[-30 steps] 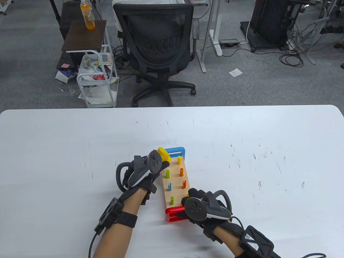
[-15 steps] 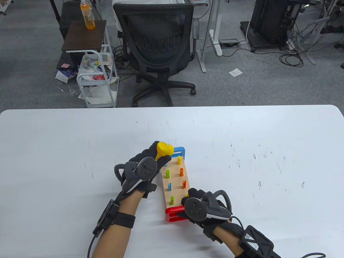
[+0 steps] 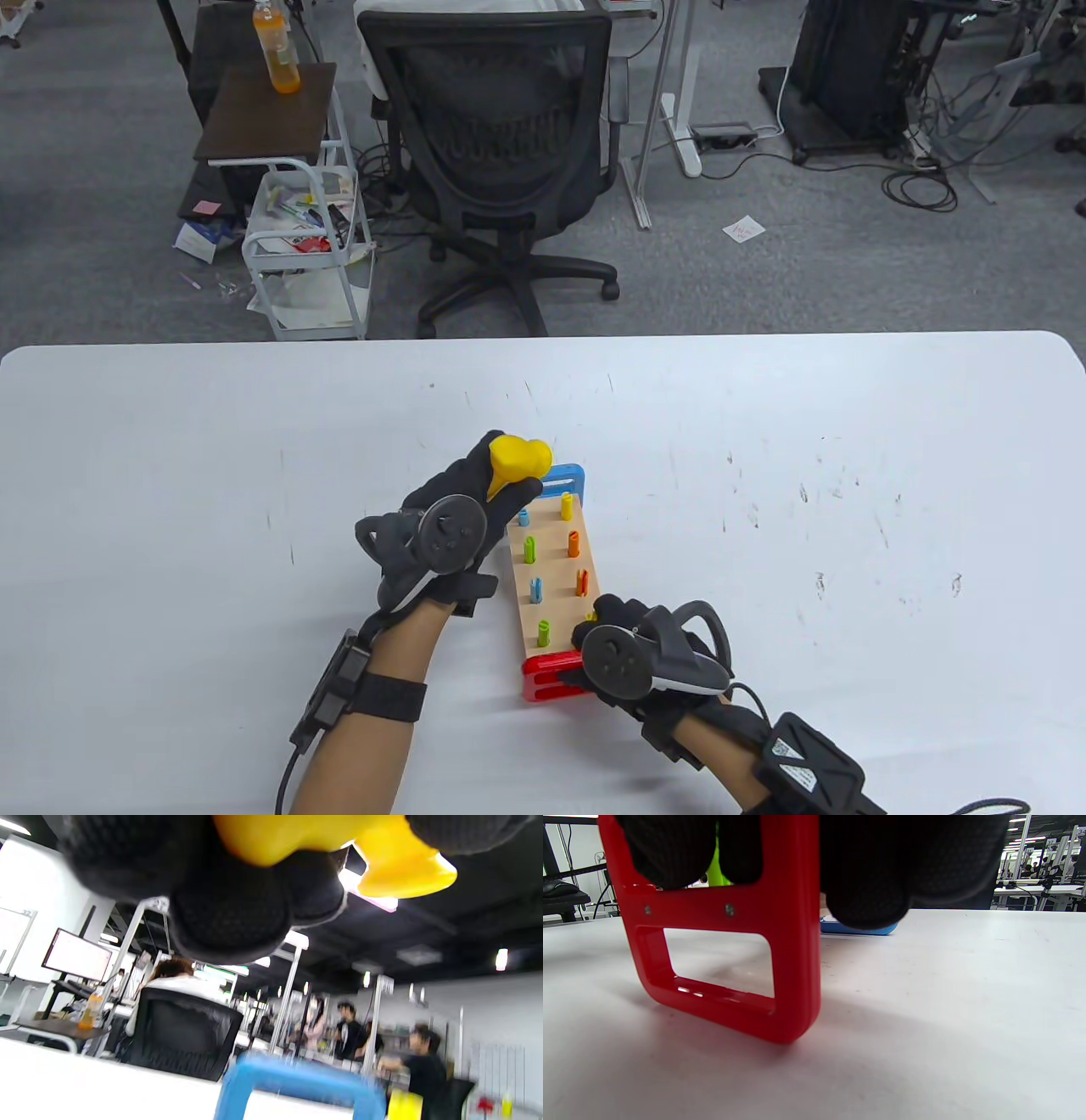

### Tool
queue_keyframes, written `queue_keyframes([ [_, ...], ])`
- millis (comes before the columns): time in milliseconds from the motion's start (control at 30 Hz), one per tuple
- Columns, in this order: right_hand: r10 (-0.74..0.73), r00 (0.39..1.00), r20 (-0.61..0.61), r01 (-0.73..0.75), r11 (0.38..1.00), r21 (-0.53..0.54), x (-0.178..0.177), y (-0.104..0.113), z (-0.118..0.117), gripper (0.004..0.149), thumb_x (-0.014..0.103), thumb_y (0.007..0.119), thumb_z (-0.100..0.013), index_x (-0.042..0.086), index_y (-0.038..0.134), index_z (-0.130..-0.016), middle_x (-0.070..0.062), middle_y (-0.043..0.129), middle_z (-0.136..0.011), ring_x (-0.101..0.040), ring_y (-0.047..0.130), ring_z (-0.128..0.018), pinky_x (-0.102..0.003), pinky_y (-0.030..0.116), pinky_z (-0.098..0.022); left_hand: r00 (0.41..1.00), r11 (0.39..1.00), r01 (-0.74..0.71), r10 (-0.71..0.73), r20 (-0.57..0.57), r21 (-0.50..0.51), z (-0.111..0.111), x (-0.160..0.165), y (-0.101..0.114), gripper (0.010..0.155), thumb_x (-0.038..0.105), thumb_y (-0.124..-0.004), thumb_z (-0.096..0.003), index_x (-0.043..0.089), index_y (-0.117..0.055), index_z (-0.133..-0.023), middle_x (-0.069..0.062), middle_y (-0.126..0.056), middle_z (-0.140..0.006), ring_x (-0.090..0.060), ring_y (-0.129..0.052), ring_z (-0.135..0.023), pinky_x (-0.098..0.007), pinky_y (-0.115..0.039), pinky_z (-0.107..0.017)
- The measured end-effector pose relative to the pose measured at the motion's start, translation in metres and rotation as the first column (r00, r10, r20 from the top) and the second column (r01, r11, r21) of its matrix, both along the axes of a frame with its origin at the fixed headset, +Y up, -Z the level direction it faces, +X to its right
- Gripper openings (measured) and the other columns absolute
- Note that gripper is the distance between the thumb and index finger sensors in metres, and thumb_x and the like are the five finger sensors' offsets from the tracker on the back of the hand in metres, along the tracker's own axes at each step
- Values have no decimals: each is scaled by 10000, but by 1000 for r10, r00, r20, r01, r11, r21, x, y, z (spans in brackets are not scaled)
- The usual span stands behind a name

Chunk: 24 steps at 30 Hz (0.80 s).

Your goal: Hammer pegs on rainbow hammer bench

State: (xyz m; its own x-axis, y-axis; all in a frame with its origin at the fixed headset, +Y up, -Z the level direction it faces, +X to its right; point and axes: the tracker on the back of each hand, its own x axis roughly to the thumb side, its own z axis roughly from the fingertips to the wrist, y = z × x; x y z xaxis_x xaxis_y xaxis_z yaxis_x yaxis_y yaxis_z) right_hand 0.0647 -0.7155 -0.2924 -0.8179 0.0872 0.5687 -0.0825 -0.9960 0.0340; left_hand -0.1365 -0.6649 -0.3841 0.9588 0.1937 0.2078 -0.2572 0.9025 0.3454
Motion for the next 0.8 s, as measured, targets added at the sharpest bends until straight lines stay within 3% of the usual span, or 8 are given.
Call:
queue_keyframes([
  [33, -1, 1000, 0, 1, 1000, 0, 0, 0, 0, 375, 499, 744, -549, 166, 835, -694, -193, 809, -788, -363, 932, -586, -564, 796, -505, 995, 989, 95, -97, -13, -113, -7, 4, -12, 737, 762, -660, -437, 337, -748, -1033, 49, -1044, -626, -170, -1120, -368, -304, -949, -248],
  [100, 0, 1000, 0, 0, 1000, 1, 0, 0, 0, 375, 499, 744, -549, 165, 836, -694, -194, 809, -789, -364, 932, -585, -565, 796, -504, 950, 848, 249, -307, -50, -467, -19, 7, -36, 737, 782, -558, -445, 375, -680, -1047, 104, -1014, -679, -108, -1123, -431, -253, -969, -295],
  [200, 0, 1000, 0, 0, 1000, 2, 0, 0, 0, 375, 499, 743, -549, 166, 836, -694, -193, 810, -788, -364, 932, -585, -565, 797, -504, 997, 958, 2, -23, -68, -287, -13, -7, -21, 742, 752, -652, -446, 320, -747, -1041, 25, -1041, -638, -188, -1116, -376, -314, -944, -251],
  [367, 0, 1000, -1, 0, 1000, 3, 0, 0, 0, 374, 499, 742, -550, 166, 836, -693, -193, 811, -787, -364, 932, -585, -564, 797, -504, 998, 996, -70, 69, -9, -55, 8, -7, 25, 756, 716, -575, -477, 277, -682, -1083, 29, -1023, -663, -183, -1109, -393, -304, -942, -260],
  [500, -1, 1000, -1, 1, 1000, 5, 0, 0, 0, 376, 500, 742, -549, 166, 835, -694, -193, 811, -787, -363, 932, -584, -563, 797, -503, 991, 992, -113, 108, 75, 62, 14, -1, 33, 755, 661, -523, -502, 234, -610, -1118, 17, -1003, -696, -193, -1102, -404, -304, -936, -266],
  [633, -2, 1000, -1, 2, 1000, 6, 0, -1, 0, 375, 500, 743, -549, 166, 836, -693, -193, 812, -786, -363, 933, -583, -564, 797, -503, 996, 998, 57, -55, 68, -37, 1, 5, 7, 751, 638, -529, -511, 215, -595, -1127, 15, -1002, -711, -196, -1106, -410, -305, -939, -266],
  [733, -2, 1000, -2, 2, 1000, 6, 0, -1, 0, 374, 499, 744, -550, 166, 836, -694, -193, 811, -786, -364, 933, -583, -564, 797, -503, 938, 859, 341, -337, 80, -382, -17, 8, -44, 744, 631, -511, -513, 229, -490, -1139, 53, -957, -788, -171, -1102, -501, -287, -953, -316],
  [800, -1, 1000, -3, 1, 1000, 7, 0, -1, 0, 376, 501, 742, -550, 167, 836, -694, -192, 812, -786, -364, 934, -583, -564, 797, -504, 976, 940, 213, -193, 102, -265, -16, 3, -36, 737, 614, -582, -513, 201, -595, -1123, 15, -1003, -733, -210, -1111, -430, -300, -942, -256],
])
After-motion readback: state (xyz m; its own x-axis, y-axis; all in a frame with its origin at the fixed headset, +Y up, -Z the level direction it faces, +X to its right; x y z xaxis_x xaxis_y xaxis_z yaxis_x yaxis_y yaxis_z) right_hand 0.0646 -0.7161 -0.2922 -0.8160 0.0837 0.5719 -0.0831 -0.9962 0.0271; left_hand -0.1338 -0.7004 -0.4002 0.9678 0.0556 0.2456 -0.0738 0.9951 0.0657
